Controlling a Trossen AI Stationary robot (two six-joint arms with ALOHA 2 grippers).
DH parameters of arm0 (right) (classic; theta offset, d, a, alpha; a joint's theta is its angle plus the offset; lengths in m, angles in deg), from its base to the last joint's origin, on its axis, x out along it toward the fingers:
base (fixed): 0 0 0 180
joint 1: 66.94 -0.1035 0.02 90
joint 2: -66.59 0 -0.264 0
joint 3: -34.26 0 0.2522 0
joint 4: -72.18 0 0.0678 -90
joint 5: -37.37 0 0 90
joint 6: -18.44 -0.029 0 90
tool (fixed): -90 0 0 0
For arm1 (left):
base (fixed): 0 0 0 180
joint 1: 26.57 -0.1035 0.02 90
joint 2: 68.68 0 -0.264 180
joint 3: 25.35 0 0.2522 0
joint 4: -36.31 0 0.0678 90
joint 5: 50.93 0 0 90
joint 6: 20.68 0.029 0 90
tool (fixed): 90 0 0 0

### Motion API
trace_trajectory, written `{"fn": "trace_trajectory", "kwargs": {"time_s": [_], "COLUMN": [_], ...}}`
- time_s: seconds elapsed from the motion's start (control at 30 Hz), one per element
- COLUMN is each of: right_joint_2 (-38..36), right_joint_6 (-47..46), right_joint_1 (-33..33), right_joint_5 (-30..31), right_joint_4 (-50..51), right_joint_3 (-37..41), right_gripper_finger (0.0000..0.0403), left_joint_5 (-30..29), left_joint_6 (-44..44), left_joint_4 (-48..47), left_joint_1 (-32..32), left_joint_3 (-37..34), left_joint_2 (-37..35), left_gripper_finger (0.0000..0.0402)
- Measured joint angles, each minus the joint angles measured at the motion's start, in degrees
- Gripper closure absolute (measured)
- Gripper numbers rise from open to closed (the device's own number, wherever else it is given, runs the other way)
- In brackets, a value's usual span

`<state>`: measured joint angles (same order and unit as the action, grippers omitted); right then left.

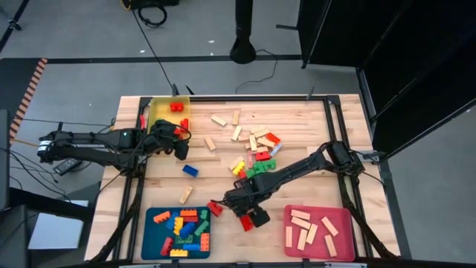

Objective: Sort blocks by size
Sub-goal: Put the orange game piece into the blue bin

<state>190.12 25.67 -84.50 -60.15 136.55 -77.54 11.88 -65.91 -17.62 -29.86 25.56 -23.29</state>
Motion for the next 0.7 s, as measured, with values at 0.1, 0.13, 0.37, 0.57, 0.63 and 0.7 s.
{"fn": "trace_trajectory", "kwargs": {"time_s": [0.1,0.13,0.37,0.57,0.63,0.7], "right_joint_2": [0.0,0.02,0.09,0.04,0.04,0.04], "right_joint_6": [0.06,0.15,-2.58,-3.06,-2.5,-1.82], "right_joint_1": [0.0,0.0,0.0,0.05,-0.01,0.24], "right_joint_5": [0.01,0.01,-2.25,0.23,2.24,2.55], "right_joint_4": [-0.02,-0.03,-6.38,-12.76,-12.9,-12.92], "right_joint_3": [0.0,0.0,6.0,9.46,9.51,9.53], "right_gripper_finger": [0.0097,0.009,0.0073,0.0104,0.0129,0.0164], "left_joint_5": [-0.01,-0.01,0.01,0.01,-0.09,-0.17], "left_joint_6": [0.0,0.0,0.0,0.02,0.13,0.2], "left_joint_4": [0.0,0.0,-0.01,-0.02,-0.02,-0.02], "left_joint_1": [0.01,0.0,0.0,0.01,0.01,0.01], "left_joint_3": [0.0,0.0,0.0,0.02,0.02,0.0], "left_joint_2": [-0.02,0.0,-0.02,-0.02,0.0,-0.02], "left_gripper_finger": [0.0149,0.0149,0.0149,0.0149,0.0149,0.0149]}}
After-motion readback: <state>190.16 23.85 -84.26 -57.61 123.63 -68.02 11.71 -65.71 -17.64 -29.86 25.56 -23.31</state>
